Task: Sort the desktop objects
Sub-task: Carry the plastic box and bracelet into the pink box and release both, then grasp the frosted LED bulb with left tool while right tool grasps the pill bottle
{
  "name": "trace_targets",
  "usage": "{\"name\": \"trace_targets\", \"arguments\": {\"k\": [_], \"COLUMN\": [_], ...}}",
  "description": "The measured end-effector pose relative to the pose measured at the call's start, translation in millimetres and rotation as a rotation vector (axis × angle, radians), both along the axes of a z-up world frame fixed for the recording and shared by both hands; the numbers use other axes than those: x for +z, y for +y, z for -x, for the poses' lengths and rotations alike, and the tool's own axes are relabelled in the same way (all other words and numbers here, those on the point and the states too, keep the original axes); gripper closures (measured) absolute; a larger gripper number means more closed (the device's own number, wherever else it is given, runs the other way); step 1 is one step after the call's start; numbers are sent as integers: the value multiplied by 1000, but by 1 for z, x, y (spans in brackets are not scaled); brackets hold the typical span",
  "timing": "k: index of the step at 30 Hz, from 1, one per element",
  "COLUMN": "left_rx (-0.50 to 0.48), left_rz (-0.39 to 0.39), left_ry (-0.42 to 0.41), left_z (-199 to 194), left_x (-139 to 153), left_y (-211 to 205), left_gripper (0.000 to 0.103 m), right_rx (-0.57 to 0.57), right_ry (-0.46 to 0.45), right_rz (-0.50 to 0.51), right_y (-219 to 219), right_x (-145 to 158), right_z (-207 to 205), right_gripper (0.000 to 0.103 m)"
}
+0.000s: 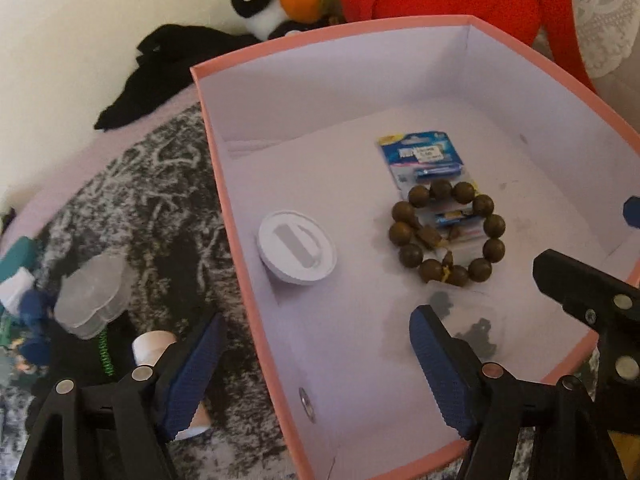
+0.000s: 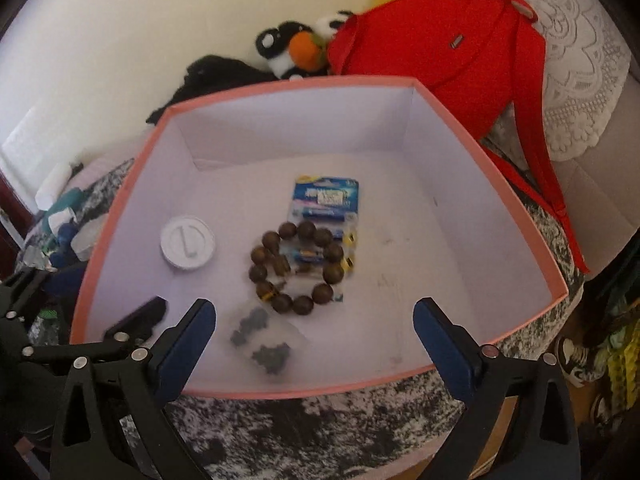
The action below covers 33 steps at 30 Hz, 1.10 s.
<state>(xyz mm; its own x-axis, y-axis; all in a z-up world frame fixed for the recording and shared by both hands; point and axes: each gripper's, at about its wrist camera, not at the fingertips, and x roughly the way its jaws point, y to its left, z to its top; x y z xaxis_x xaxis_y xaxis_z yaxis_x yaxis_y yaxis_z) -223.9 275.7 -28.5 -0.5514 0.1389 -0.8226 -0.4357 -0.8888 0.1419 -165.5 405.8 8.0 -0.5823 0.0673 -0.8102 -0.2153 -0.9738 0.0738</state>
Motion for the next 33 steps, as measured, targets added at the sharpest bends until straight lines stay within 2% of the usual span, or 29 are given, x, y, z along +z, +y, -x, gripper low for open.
{"name": "trace_targets", "arguments": {"k": [4,8,13,15,18,20,22,25,28,30,33], "left_rx": [8,13,6,16,21,49,85,147,228,276,356], "left_rz": [14,-13,-6,-45,-159,-195,-219,-239,-213,-187,-148], "left_ry": [-2,-23,3,-11,-29,42,109,193,230,235,214], "left_z": [-8,-27,-41,-40,-41,-49,-58,-72,-82,-88,-94], "left_x": [7,13,16,19,37,60,78,97,91,77,49], "left_y": [-1,-3,1,-5,-26,-51,-86,-145,-215,-260,-321], "left_gripper": [27,27,27,26,25,25,17,11,11,11,11], "right_rx": [20,66,84,74,38,8,-4,-10,51,151,301], "right_ry": [-29,-49,-68,-59,-25,59,154,308,448,505,517], "right_rz": [-26,-43,-96,-103,-136,-164,-153,-125,-75,-17,52], "right_y": [7,10,9,9,8,3,-3,-20,-54,-90,-144], "right_x": [-7,-10,-13,-11,-3,12,32,68,100,112,112], "right_z": [0,-3,-8,-9,-10,-14,-22,-40,-64,-75,-81], "right_gripper": [2,2,2,2,2,2,2,2,1,1,1]}}
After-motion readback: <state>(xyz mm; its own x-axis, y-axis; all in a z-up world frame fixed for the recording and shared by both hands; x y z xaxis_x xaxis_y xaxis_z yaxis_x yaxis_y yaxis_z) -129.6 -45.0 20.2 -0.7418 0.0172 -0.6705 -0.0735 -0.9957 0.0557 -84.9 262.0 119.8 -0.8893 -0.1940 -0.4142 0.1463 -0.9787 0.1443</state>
